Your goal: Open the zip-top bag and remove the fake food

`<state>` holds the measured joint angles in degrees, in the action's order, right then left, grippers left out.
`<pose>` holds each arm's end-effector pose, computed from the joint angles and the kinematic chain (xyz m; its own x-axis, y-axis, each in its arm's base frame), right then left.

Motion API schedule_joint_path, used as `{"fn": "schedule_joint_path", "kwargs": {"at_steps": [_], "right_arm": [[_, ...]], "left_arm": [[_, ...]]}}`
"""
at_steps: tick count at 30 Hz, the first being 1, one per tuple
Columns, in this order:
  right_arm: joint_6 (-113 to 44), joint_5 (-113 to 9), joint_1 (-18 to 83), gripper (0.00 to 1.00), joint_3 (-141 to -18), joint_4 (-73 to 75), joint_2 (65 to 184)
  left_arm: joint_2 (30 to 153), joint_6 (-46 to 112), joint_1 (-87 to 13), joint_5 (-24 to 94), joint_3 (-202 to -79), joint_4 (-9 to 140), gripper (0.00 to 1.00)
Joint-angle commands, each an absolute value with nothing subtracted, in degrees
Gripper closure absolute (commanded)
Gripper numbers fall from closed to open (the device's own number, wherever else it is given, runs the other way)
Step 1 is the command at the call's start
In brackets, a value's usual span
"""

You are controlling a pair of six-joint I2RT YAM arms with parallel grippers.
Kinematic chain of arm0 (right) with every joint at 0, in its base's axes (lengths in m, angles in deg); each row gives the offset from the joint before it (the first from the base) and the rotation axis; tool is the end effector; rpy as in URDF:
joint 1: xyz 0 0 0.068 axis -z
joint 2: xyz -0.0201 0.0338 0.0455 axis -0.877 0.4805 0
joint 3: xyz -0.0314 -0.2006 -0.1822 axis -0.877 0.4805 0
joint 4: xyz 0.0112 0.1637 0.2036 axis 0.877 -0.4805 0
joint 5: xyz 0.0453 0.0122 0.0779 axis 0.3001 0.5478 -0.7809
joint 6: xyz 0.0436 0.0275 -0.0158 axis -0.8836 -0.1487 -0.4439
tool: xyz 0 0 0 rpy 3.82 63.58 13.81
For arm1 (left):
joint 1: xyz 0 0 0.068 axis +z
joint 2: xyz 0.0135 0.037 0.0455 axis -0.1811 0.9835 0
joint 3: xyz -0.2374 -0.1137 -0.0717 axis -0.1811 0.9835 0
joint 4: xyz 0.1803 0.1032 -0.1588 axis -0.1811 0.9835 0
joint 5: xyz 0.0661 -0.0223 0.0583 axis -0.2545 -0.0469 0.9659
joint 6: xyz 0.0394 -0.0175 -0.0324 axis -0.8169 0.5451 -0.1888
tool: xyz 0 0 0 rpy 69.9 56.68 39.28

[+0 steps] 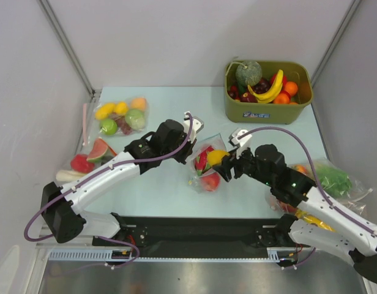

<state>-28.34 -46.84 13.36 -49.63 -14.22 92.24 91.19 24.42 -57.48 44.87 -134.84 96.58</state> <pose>0.1310 0.1471 0.3264 -0.2205 -0.2217 -0.9498 -0.7621 0.6469 0.0259 0.1994 -0.2125 0.3221 -0.4571 0.4113 -0.7886 0.6917 0.7218 -0.0245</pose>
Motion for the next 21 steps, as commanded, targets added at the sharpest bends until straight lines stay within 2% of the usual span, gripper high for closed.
{"fn": "schedule_joint_path", "kwargs": {"at_steps": [1,6,7,10,12,17,21], "right_arm": [[-25.4,-37.5,14.3,0.72,-54.8,-19.0,88.7],[-22.9,-44.1,27.8,0.71,-59.9,-17.8,90.3],[-23.1,-47.1,35.1,0.71,-61.3,-16.7,91.2],[-26.3,-55.9,48.9,0.71,-64.5,-10.8,96.7],[-30.6,-59.9,54.8,0.71,-66.8,-6.1,101.1],[-35.5,-58.3,65.6,0.72,-78.6,-1.2,118.4],[-37.9,-53.1,68.8,0.71,-88.8,-2.0,129.6]], "left_arm": [[91.0,25.1,-56.9,45.4,-134.8,95.9,1.00],[90.7,25.0,-56.9,44.8,-134.8,96.0,1.00],[90.6,25.1,-56.9,44.7,-134.9,96.0,1.00],[90.5,25.3,-57.0,44.1,-134.7,95.9,1.00],[90.6,25.3,-56.9,43.8,-134.7,95.9,1.00],[90.4,25.2,-56.9,43.8,-134.7,96.0,1.00],[90.2,25.1,-56.9,43.9,-134.7,95.9,1.00]]}}
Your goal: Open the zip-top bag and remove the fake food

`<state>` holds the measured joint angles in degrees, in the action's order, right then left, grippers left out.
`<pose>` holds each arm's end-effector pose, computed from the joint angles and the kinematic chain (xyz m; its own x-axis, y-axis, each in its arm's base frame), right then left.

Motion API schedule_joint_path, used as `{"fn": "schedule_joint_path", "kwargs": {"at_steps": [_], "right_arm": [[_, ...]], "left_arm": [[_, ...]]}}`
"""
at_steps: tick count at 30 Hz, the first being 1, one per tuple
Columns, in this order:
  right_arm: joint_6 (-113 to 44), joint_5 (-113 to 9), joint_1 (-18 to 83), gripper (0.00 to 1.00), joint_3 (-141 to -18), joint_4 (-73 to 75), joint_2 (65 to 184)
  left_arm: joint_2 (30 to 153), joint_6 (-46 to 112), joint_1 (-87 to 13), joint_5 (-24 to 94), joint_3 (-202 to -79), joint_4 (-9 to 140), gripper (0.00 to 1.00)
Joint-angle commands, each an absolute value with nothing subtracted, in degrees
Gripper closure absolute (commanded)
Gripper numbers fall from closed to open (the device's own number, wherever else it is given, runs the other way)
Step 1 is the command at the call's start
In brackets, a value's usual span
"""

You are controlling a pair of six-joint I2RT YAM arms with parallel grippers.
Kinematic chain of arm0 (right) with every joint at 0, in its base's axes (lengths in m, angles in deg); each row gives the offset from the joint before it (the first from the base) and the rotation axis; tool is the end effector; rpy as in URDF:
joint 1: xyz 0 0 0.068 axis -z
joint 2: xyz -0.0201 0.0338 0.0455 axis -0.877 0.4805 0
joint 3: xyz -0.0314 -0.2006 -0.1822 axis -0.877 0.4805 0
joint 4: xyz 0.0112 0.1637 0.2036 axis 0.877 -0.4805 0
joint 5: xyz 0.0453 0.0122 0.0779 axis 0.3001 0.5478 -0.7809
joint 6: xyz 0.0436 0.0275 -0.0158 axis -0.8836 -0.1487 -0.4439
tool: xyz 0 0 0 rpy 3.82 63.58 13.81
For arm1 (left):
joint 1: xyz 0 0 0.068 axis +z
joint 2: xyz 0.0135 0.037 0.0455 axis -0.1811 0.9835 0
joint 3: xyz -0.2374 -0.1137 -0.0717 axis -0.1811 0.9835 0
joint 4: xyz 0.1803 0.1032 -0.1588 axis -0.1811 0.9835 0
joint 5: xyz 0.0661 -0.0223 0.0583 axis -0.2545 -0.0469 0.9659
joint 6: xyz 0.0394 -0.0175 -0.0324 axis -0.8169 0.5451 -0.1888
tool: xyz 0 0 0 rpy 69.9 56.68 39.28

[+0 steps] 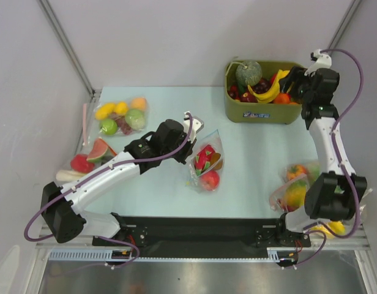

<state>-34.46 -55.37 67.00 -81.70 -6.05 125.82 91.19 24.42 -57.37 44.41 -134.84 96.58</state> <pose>0.3385 -0.0273 0.3958 -0.2071 0.1409 -0.9681 -0.0576 0.9861 0.1558 0.1996 -0.2124 0.3221 -0.4582 0.4106 -0.7883 0.6948 0.7186 -0.0295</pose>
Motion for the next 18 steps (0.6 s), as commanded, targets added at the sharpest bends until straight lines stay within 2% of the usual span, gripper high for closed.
{"fn": "schedule_joint_path", "kwargs": {"at_steps": [1,4,9,14,17,18], "right_arm": [[-38.8,-52.7,69.4,0.71,-90.4,-2.2,131.4],[-39.3,-52.4,70.8,0.71,-97.4,-2.7,138.6],[-36.5,-49.5,70.6,0.70,-112.6,-12.4,150.4],[-34.9,-44.7,70.8,0.64,-116.6,-17.2,154.5],[-35.0,-43.5,70.9,0.52,-116.7,-18.8,155.4],[-35.0,-43.9,71.0,0.38,-116.6,-18.9,155.5]], "left_arm": [[90.2,25.2,-56.9,43.9,-134.7,95.8,1.00],[90.3,25.0,-57.0,43.6,-134.6,95.7,1.00],[89.9,24.9,-56.9,43.6,-134.6,95.7,1.00],[89.8,24.8,-56.9,43.6,-134.7,95.7,1.00],[89.9,24.8,-56.9,43.6,-134.8,95.8,1.00],[89.8,24.9,-56.9,43.6,-134.8,95.9,1.00]]}}
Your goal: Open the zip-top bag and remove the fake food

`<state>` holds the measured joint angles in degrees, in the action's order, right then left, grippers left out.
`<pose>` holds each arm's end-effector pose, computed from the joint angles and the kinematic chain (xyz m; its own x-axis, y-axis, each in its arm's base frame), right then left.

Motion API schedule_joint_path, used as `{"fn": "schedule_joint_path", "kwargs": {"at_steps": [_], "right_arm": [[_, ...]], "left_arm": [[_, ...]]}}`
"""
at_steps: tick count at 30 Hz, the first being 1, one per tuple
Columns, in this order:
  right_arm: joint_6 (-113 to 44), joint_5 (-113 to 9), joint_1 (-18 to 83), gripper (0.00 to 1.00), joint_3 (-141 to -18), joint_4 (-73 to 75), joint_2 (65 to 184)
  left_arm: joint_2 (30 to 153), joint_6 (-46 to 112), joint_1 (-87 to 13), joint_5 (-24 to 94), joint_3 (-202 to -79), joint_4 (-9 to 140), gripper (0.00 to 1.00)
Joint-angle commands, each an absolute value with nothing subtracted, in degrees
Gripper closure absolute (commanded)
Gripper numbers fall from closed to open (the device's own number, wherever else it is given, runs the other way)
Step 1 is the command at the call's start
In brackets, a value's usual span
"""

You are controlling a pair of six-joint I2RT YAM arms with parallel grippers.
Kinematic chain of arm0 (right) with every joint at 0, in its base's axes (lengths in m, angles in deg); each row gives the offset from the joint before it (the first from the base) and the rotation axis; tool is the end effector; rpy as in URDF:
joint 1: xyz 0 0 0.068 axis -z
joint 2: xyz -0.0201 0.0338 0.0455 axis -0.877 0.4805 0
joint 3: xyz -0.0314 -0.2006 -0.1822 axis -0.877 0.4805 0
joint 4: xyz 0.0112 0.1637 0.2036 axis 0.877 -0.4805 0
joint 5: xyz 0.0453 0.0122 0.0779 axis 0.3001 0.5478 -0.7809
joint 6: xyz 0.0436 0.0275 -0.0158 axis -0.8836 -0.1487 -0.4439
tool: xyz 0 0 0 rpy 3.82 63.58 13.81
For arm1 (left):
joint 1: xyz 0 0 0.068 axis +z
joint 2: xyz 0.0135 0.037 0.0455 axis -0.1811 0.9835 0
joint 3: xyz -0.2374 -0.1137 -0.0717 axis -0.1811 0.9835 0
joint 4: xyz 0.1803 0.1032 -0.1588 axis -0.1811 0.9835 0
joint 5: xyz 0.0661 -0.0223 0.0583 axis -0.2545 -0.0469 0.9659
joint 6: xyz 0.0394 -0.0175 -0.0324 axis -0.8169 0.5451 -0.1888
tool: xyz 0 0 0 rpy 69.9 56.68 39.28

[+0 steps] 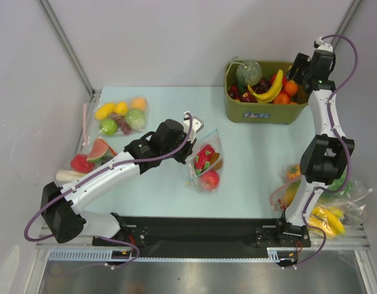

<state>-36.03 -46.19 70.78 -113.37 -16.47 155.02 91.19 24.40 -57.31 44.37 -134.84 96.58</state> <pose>0.4599 -0.0760 0.3760 -0.3040 0.2017 -0.9311 0.1883 0.9708 0.1488 0.1998 -0.2122 0.3221 -0.4584 0.4104 -0.7883 0.6946 0.7188 -0.0296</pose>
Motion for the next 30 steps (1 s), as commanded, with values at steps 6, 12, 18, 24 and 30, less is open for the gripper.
{"fn": "schedule_joint_path", "kwargs": {"at_steps": [6,12,18,24,30], "right_arm": [[-34.2,-47.4,71.0,0.00,-117.0,-19.3,156.8],[-32.7,-47.8,71.0,0.00,-117.4,-20.0,155.0],[-35.6,-47.2,69.3,0.00,-109.8,-14.8,144.0],[-33.4,-42.5,56.6,0.00,-93.6,-10.5,129.9],[-38.2,-44.1,41.0,0.03,-73.8,-5.1,112.8]], "left_arm": [[89.7,24.8,-56.9,43.6,-134.7,95.8,1.00],[89.6,24.8,-56.9,43.6,-134.8,96.0,1.00],[89.5,24.8,-57.0,43.6,-134.7,95.8,1.00],[89.4,24.9,-56.9,41.9,-134.7,95.6,1.00],[89.4,24.9,-57.0,42.0,-134.5,95.7,1.00]]}}
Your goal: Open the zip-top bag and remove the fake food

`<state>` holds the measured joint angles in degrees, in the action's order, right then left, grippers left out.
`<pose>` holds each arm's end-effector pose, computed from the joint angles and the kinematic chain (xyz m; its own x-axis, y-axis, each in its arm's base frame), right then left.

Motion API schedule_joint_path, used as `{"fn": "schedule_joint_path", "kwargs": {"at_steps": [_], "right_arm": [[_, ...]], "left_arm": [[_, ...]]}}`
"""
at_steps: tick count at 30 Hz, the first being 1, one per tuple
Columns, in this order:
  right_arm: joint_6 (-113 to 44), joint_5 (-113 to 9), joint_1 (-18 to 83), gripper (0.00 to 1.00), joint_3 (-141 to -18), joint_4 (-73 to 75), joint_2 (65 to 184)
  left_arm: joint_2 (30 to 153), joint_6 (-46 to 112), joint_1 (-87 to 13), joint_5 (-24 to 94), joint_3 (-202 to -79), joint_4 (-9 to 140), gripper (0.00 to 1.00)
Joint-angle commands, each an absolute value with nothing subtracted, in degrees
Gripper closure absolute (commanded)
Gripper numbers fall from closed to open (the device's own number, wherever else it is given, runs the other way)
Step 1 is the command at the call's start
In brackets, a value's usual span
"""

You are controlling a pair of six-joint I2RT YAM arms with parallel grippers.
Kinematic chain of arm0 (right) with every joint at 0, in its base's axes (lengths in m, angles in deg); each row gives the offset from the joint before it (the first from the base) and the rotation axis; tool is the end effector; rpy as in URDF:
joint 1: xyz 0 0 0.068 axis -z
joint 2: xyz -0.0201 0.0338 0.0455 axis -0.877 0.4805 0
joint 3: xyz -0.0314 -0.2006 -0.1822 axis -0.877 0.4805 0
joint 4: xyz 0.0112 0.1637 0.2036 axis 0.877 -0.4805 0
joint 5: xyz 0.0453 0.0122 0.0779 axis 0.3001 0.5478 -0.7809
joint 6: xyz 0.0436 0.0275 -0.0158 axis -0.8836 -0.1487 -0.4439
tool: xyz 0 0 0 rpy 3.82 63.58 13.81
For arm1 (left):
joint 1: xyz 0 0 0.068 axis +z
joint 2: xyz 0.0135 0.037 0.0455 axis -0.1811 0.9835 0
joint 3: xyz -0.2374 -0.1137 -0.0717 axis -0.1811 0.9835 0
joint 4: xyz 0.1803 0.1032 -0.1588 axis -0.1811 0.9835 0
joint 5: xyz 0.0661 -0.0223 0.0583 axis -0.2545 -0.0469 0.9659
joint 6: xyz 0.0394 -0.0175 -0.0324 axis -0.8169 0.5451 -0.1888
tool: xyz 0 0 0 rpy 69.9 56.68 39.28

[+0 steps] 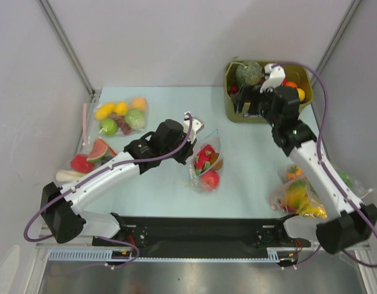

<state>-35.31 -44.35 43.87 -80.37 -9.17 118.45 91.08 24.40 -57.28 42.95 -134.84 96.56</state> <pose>0.2882 0.0902 0.4203 -0.1812 0.0861 -0.9797 -0.2711 0.9532 0.1339 0.1990 -0.2124 0.3226 -0.4581 0.4096 -0.7889 0.7078 0.7050 -0.0449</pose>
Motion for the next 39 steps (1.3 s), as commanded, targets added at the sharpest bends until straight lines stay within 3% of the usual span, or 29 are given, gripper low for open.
{"fn": "schedule_joint_path", "kwargs": {"at_steps": [1,6,15,25,39], "right_arm": [[-41.2,-48.9,40.3,0.04,-71.8,-3.3,109.2],[-48.7,-58.2,33.7,0.13,-62.7,-0.7,102.8],[-49.5,-48.2,15.9,0.28,-62.0,-8.3,104.2],[-51.2,-40.8,13.4,0.34,-61.2,-9.5,110.3],[-50.8,-19.7,8.6,0.36,-69.5,-25.9,120.1]], "left_arm": [[89.3,24.9,-56.9,42.1,-134.5,95.7,1.00],[89.5,24.9,-56.9,42.4,-134.6,95.7,1.00],[89.8,25.0,-57.0,42.3,-134.7,95.8,1.00],[90.0,25.1,-57.0,41.8,-134.7,95.9,1.00],[90.5,25.2,-57.1,39.6,-134.4,95.3,1.00]]}}
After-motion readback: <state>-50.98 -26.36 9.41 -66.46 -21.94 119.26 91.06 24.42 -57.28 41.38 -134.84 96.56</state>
